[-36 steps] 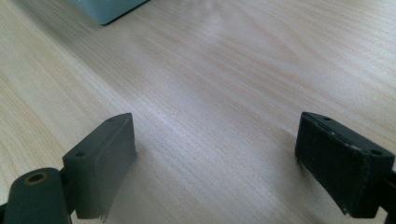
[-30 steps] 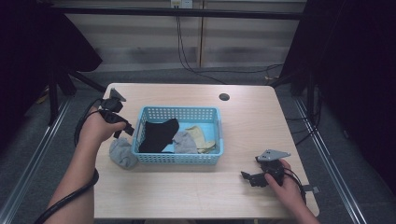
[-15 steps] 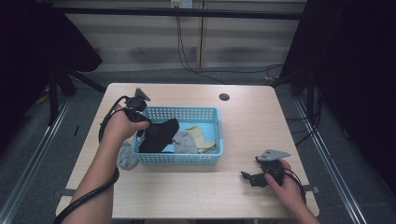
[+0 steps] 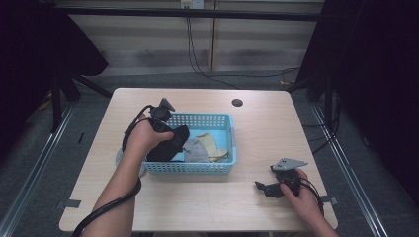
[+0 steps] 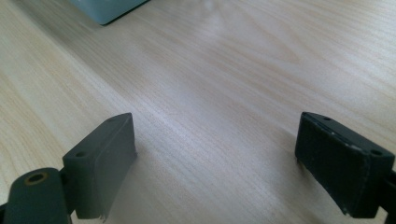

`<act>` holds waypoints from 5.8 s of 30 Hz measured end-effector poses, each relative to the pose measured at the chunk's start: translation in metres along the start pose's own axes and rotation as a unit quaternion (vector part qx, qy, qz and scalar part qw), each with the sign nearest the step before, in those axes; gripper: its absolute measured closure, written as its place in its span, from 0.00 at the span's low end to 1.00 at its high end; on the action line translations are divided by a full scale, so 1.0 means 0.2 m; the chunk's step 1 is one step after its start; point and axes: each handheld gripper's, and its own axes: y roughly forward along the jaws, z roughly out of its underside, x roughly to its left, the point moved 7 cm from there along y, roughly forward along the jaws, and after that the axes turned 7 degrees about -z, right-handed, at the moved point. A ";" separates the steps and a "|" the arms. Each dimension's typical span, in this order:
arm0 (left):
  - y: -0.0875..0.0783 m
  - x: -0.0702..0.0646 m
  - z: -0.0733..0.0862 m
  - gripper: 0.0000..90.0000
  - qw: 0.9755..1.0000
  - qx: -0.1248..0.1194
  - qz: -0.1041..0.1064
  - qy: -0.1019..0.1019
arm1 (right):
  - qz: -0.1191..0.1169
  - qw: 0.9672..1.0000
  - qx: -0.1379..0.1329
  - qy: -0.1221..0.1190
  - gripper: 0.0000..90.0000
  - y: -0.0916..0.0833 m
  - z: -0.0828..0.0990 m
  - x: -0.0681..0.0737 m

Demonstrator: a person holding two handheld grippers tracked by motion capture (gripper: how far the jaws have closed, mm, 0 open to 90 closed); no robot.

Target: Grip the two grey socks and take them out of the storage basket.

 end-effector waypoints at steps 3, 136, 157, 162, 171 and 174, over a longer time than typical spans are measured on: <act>0.03 -0.04 -0.01 0.38 1.000 0.004 0.004 0.004 | 0.000 1.000 0.000 -0.001 0.13 0.00 0.00 0.00; -0.22 0.01 -0.12 0.95 0.999 0.050 0.009 -0.005 | 0.000 1.000 0.000 -0.002 0.13 0.00 0.00 0.00; -0.36 0.11 -0.09 0.94 0.999 0.041 0.000 -0.021 | 0.000 1.000 0.000 -0.001 0.13 0.00 0.00 0.00; -0.39 0.15 -0.06 0.94 0.999 0.038 -0.002 -0.031 | 0.000 1.000 -0.001 -0.004 0.13 0.00 0.00 0.00; -0.43 0.22 -0.02 0.94 0.998 0.032 -0.009 -0.049 | -0.001 1.000 -0.002 -0.005 0.13 0.00 0.00 0.00; -0.44 0.24 0.00 0.94 0.998 0.035 -0.009 -0.050 | 0.000 1.000 0.000 -0.002 0.13 0.00 0.00 0.00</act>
